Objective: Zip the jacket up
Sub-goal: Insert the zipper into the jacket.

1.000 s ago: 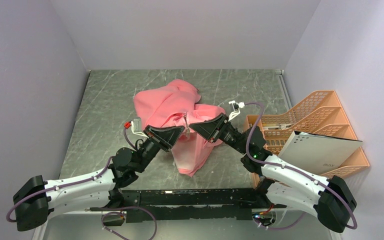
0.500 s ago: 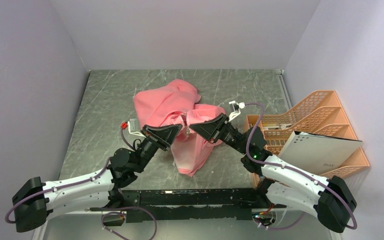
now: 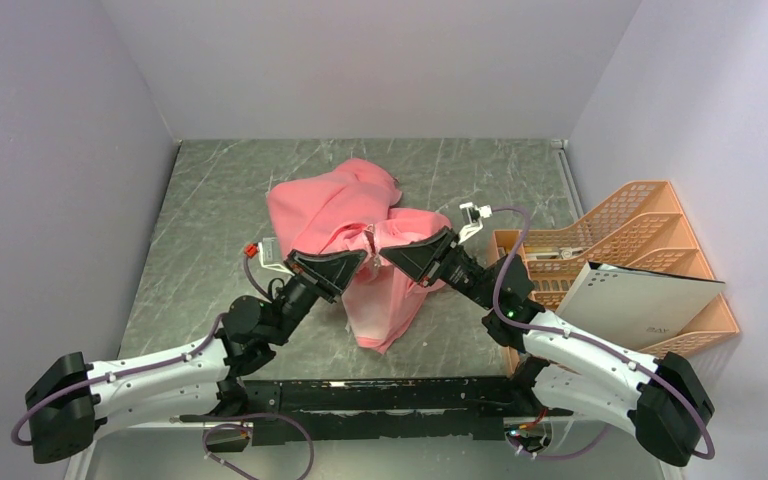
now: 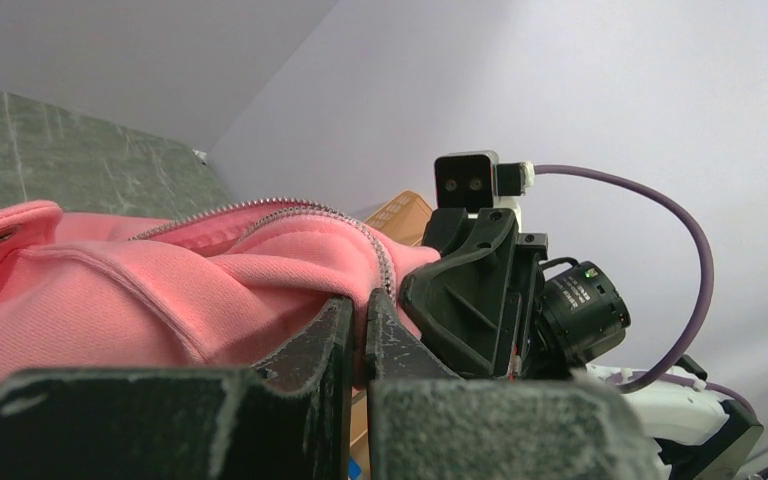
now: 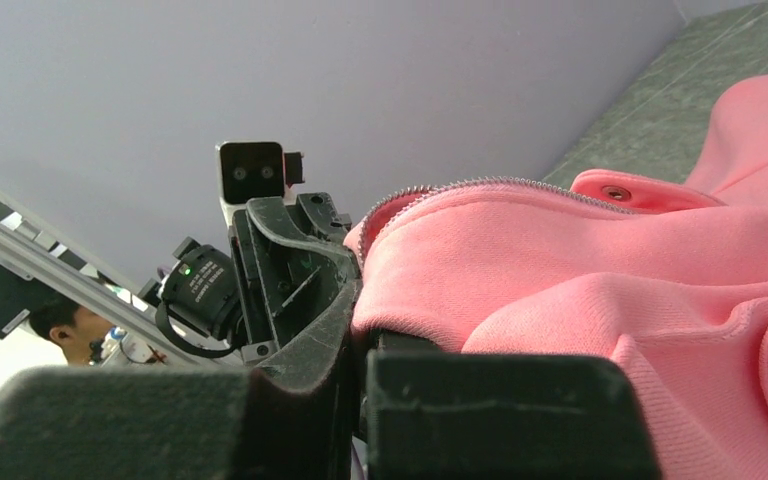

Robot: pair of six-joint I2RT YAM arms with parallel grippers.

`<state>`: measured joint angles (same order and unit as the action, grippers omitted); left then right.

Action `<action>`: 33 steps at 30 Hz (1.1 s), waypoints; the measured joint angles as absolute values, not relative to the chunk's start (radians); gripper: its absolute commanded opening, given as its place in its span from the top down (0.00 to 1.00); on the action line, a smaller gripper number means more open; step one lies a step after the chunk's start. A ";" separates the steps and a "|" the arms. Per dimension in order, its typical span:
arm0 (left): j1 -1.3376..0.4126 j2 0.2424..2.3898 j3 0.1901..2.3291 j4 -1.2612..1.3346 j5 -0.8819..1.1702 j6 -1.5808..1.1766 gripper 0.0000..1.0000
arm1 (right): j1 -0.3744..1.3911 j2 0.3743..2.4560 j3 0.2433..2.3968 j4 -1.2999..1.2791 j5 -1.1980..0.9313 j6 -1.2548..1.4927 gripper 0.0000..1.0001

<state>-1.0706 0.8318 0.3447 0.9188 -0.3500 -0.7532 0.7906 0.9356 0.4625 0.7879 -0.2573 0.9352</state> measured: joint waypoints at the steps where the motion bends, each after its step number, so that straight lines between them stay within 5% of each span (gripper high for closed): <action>1: -1.071 0.834 0.345 0.919 -0.345 -0.753 0.95 | 0.791 0.935 0.462 0.788 -0.252 0.936 1.00; 33: -1.071 0.860 0.345 0.928 -0.304 -0.763 0.95 | 0.791 0.921 0.449 0.788 -0.218 0.944 1.00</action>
<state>-1.0706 0.8600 0.3447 0.9279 -0.3042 -0.7631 0.7906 0.9215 0.4492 0.7879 -0.2176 0.9440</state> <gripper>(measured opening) 0.083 0.030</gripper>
